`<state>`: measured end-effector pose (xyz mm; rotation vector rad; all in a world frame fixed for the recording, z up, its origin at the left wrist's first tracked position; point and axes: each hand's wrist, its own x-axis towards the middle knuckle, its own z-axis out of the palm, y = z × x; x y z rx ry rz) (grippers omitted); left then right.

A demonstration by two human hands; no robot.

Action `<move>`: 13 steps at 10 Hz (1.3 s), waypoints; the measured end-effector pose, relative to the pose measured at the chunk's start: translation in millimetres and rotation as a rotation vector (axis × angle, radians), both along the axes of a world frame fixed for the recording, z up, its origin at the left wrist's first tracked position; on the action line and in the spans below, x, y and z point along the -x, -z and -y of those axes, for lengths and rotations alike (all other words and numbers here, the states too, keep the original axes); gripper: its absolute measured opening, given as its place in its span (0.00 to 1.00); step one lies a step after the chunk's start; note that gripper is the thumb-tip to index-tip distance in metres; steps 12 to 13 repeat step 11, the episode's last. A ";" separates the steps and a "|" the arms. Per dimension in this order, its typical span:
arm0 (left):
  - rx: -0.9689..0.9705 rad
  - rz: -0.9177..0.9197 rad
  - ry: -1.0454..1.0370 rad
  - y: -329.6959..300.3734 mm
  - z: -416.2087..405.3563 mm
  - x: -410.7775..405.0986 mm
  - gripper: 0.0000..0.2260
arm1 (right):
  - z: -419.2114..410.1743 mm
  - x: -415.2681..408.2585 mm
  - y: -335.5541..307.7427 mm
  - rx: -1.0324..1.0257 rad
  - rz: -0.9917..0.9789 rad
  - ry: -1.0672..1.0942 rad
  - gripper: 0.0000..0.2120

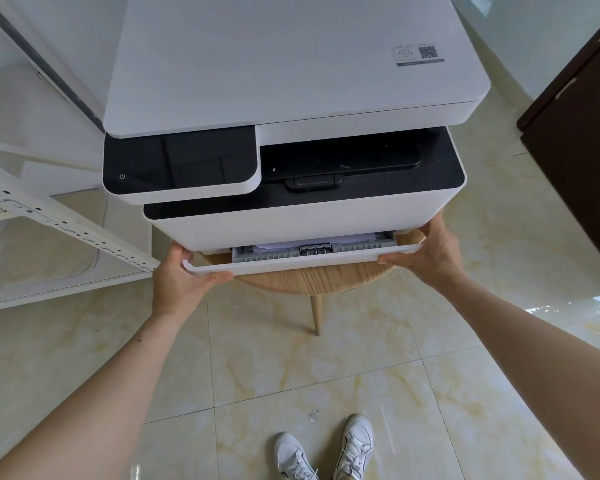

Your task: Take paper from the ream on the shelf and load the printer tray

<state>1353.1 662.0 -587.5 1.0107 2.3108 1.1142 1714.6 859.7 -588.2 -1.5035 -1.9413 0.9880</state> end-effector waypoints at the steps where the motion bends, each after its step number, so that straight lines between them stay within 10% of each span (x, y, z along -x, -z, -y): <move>1: -0.027 -0.029 -0.059 -0.3 -4.4 -0.1 0.26 | -1.5 3.9 -2.3 0.029 -0.036 0.079 0.47; 13: 0.236 -0.347 -0.056 -5.0 15.2 10.6 0.15 | -14.6 -22.3 -24.5 0.068 0.125 0.110 0.26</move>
